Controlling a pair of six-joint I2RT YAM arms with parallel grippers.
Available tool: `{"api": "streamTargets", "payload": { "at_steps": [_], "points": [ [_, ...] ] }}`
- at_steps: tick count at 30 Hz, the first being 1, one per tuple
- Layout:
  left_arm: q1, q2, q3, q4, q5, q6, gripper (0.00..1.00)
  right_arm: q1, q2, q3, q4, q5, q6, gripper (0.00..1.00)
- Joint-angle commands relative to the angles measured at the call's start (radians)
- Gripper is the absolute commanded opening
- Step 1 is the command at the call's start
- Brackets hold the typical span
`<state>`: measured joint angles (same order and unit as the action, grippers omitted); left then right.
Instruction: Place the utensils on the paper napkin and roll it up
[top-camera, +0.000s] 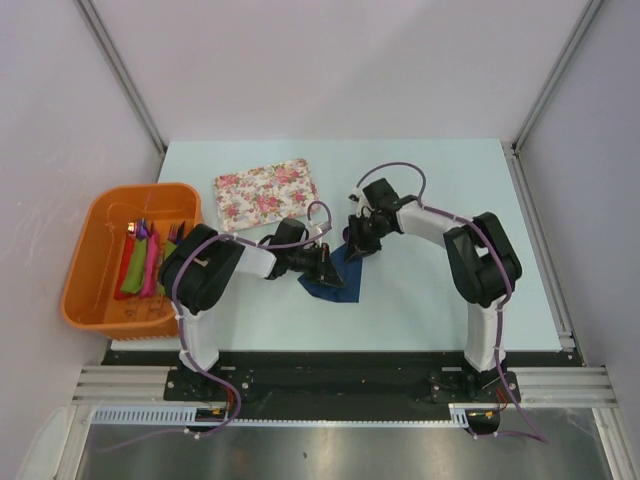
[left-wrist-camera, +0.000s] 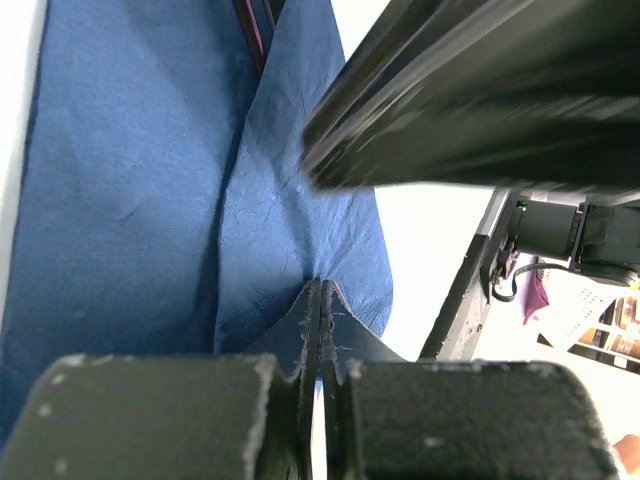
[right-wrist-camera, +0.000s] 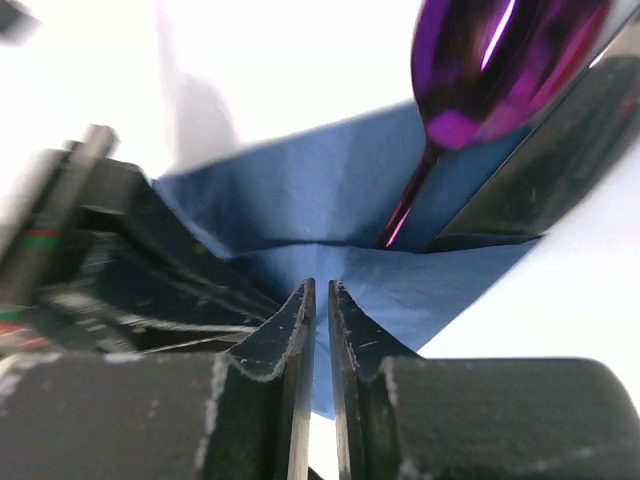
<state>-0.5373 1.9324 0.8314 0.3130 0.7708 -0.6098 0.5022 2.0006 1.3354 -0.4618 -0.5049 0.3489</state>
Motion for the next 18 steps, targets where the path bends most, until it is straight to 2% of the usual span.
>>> {"api": "streamTargets", "payload": {
  "at_steps": [1, 18],
  "points": [
    [0.005, 0.022, -0.021, -0.034, -0.051, 0.015, 0.00, -0.007, -0.076, 0.082, -0.017, 0.086, -0.056, 0.14],
    [0.005, 0.014, -0.008, -0.043, -0.051, 0.022, 0.00, 0.047, 0.035, 0.087, -0.018, 0.158, -0.097, 0.08]
  ]
}}
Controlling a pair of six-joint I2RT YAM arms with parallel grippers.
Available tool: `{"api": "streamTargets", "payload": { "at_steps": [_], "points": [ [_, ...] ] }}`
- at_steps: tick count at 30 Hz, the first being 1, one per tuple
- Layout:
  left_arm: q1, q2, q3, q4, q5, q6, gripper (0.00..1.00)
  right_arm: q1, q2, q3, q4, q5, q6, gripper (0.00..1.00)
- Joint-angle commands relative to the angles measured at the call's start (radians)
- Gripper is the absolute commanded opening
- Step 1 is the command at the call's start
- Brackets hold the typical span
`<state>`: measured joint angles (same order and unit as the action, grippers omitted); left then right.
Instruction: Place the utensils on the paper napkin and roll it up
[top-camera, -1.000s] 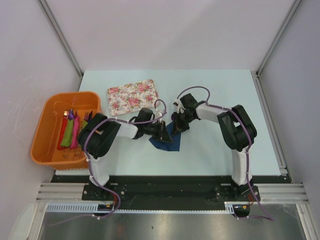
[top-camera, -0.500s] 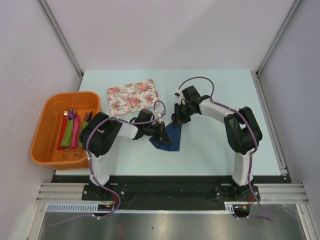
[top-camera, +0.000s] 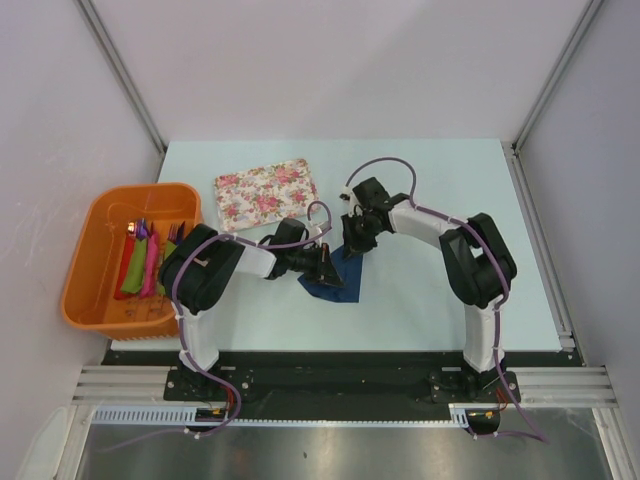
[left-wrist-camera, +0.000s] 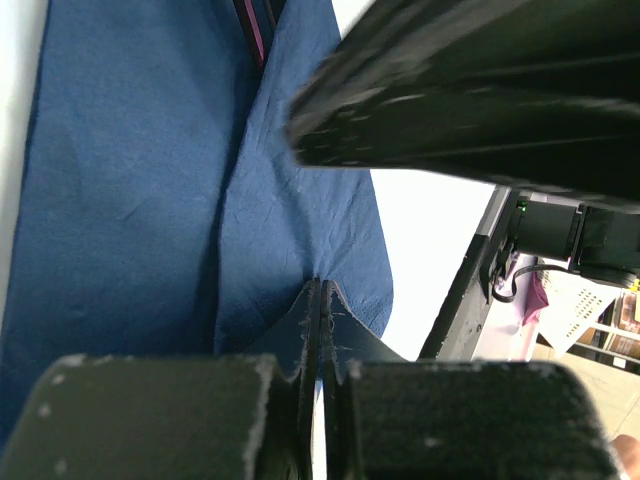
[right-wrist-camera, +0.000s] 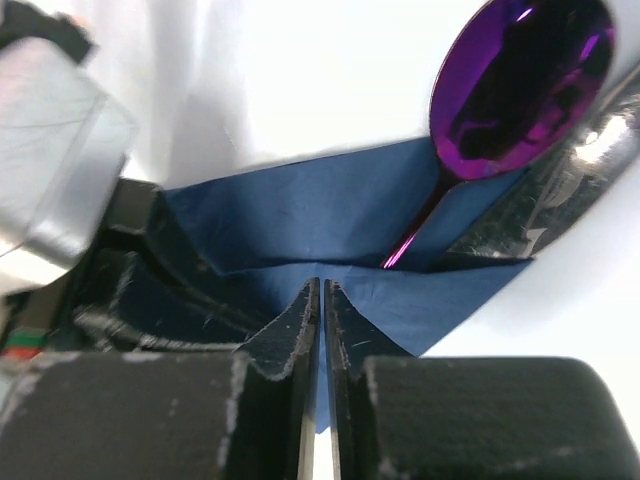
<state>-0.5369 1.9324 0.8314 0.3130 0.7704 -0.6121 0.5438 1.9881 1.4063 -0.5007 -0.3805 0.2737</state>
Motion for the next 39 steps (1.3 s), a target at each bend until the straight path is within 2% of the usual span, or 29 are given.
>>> {"api": "streamTargets", "payload": {
  "at_steps": [1, 9, 17, 21, 30, 35, 39],
  "points": [
    [0.005, 0.016, -0.008, -0.045, -0.051, 0.023, 0.00, 0.008, 0.057, 0.016, 0.025, 0.044, -0.022, 0.08],
    [0.006, -0.003, -0.009, -0.038, -0.049, 0.020, 0.01, 0.016, 0.141, -0.021, -0.016, 0.183, -0.034, 0.02],
    [0.005, -0.073, 0.005, 0.027, -0.013, 0.003, 0.11, 0.035, 0.120, -0.053, 0.002, 0.123, -0.051, 0.02],
    [0.003, -0.070, 0.029, 0.047, -0.013, -0.026, 0.12, 0.031, 0.118, -0.058, 0.004, 0.108, -0.051, 0.02],
    [0.003, 0.042, 0.052, 0.046, -0.057, -0.057, 0.08, 0.024, 0.097, -0.041, -0.006, 0.059, -0.041, 0.04],
    [0.005, 0.056, 0.041, -0.023, -0.091, -0.020, 0.01, 0.008, 0.064, 0.051, -0.053, 0.029, -0.045, 0.12],
    [0.005, 0.054, 0.021, -0.026, -0.092, -0.018, 0.00, -0.007, 0.031, 0.115, -0.090, 0.035, -0.050, 0.13]
  ]
}}
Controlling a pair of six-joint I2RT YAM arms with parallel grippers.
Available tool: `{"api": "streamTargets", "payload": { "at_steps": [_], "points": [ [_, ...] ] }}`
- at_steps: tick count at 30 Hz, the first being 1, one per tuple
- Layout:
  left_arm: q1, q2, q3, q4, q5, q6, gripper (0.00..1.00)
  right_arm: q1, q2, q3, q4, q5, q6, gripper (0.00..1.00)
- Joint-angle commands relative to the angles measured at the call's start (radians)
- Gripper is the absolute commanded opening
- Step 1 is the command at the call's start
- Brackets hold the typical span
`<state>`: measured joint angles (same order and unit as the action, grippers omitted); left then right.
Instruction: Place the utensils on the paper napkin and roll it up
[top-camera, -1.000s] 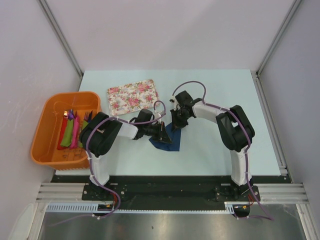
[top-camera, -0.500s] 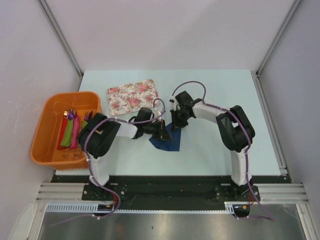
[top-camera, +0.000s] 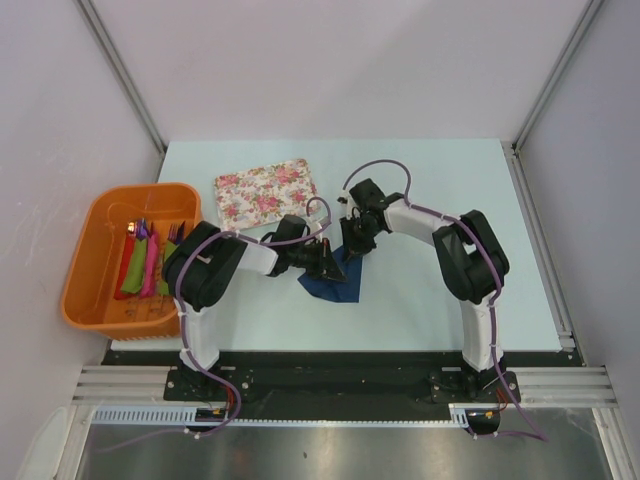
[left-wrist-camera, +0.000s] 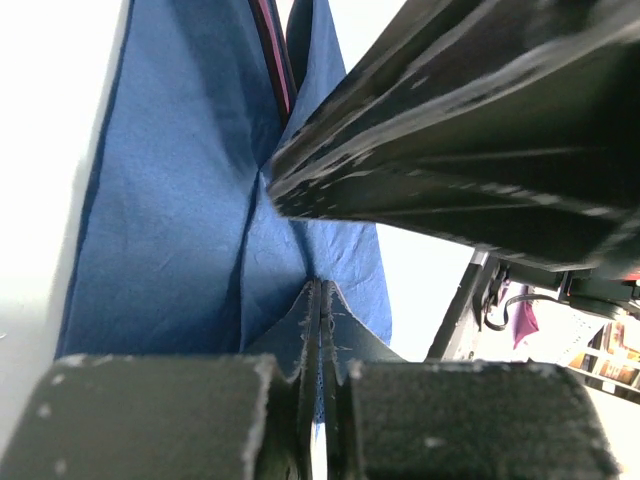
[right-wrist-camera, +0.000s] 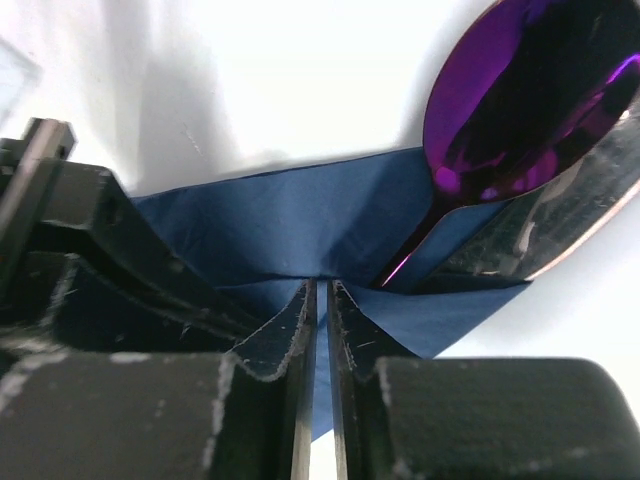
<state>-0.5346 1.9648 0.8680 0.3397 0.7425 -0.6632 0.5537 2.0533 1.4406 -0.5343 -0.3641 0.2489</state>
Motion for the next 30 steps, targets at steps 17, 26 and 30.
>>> {"api": "streamTargets", "payload": {
  "at_steps": [17, 26, 30],
  "points": [
    [0.002, 0.017, -0.007, -0.050, -0.061, 0.043, 0.00, 0.003, 0.019, 0.086, -0.062, 0.059, -0.045, 0.11],
    [0.002, 0.016, -0.011, -0.051, -0.065, 0.042, 0.00, 0.032, 0.059, 0.047, -0.053, 0.106, -0.069, 0.09],
    [0.002, 0.013, -0.011, -0.050, -0.063, 0.037, 0.01, 0.040, 0.094, 0.015, -0.040, 0.152, -0.094, 0.08]
  ]
}}
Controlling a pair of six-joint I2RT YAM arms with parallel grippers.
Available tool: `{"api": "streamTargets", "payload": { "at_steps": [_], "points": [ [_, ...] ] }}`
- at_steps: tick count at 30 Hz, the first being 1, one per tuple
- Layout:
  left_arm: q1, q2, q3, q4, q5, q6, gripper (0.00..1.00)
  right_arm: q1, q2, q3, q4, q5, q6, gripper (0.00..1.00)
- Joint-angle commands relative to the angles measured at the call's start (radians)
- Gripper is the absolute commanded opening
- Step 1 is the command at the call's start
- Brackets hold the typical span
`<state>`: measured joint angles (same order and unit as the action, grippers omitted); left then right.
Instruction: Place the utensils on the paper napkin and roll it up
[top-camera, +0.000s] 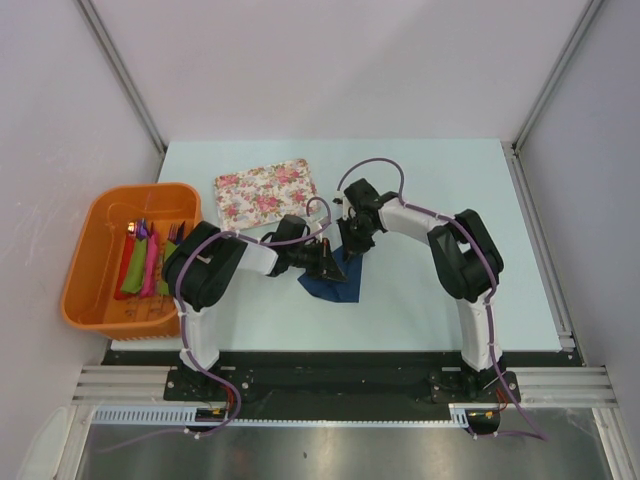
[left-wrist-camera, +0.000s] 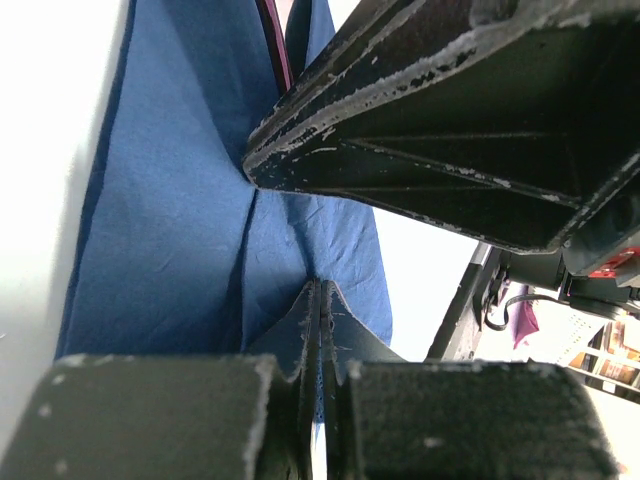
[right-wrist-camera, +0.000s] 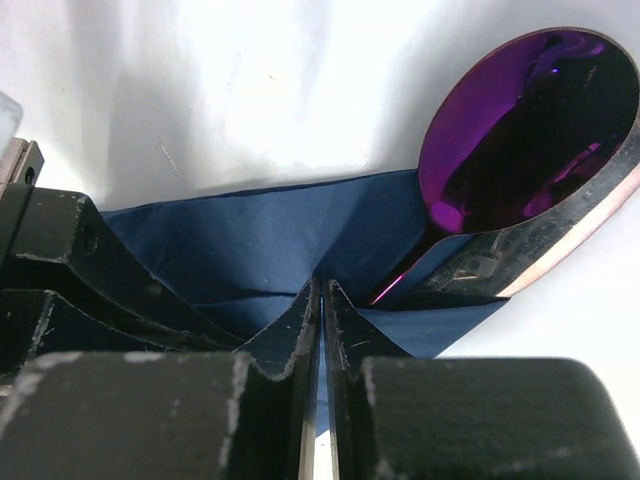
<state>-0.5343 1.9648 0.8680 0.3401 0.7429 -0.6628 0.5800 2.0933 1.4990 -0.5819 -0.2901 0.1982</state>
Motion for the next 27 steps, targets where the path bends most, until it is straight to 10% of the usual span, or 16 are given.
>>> {"api": "streamTargets", "payload": {
  "at_steps": [1, 9, 27],
  "points": [
    [0.002, 0.002, -0.012, -0.043, -0.062, 0.042, 0.01, 0.014, 0.062, -0.048, 0.010, 0.089, -0.046, 0.07],
    [0.002, -0.084, -0.012, -0.003, -0.027, 0.048, 0.19, 0.006, 0.067, -0.111, 0.037, 0.071, -0.059, 0.06],
    [0.019, -0.007, 0.014, -0.161, -0.074, 0.115, 0.18, -0.016, 0.057, -0.118, 0.057, 0.023, -0.075, 0.05]
  ]
}}
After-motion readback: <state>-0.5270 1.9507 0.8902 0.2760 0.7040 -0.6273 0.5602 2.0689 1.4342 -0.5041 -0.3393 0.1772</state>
